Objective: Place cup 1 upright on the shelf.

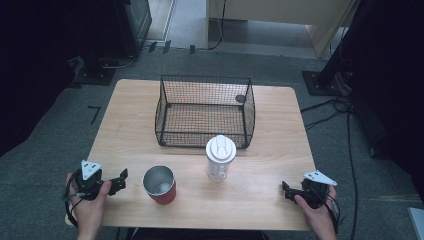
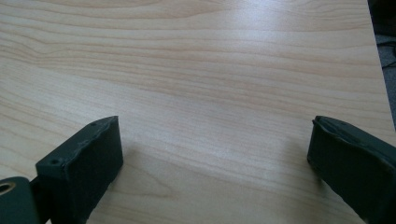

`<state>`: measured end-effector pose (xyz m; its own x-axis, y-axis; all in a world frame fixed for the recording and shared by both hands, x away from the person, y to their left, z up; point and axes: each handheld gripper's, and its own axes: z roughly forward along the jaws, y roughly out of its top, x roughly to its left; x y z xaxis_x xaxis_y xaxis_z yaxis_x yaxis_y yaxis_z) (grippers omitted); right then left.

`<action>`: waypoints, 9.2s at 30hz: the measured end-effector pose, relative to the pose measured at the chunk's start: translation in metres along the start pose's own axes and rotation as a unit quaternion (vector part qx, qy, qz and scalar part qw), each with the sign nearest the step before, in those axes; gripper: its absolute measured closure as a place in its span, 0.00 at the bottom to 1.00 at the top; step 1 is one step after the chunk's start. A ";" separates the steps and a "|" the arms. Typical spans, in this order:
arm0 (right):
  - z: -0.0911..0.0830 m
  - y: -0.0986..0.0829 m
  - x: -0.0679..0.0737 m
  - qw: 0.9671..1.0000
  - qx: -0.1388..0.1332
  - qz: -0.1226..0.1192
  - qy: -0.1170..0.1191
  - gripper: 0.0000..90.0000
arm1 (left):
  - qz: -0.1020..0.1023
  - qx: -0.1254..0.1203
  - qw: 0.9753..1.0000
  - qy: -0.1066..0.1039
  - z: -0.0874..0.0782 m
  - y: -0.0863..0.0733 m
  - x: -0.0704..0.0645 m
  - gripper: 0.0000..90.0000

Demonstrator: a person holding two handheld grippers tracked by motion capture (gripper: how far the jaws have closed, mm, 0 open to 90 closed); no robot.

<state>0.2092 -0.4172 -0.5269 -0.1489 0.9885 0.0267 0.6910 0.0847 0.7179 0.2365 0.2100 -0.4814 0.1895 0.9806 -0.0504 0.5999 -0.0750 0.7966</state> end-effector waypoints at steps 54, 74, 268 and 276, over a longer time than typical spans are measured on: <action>0.002 0.002 -0.001 1.000 0.000 -0.001 0.000 0.03 | 0.058 -0.083 0.974 -0.201 -0.049 0.010 -0.098 0.00; 0.002 0.002 -0.001 1.000 0.000 0.000 0.000 0.03 | 0.075 -0.075 0.969 -0.225 -0.042 0.000 -0.113 0.00; 0.002 0.002 -0.001 1.000 -0.001 0.000 0.002 0.03 | 0.089 -0.045 0.993 -0.066 0.136 0.150 -0.185 0.04; 0.002 0.002 -0.001 1.000 -0.001 -0.001 0.002 0.03 | 0.090 -0.064 0.992 -0.065 0.128 0.156 -0.184 0.00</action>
<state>0.2126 -0.4180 -0.5270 -0.1521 0.9880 0.0283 0.6895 0.0856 0.7193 0.3949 -0.0054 -0.4249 0.3880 0.9212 0.0295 0.4451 -0.2153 0.8692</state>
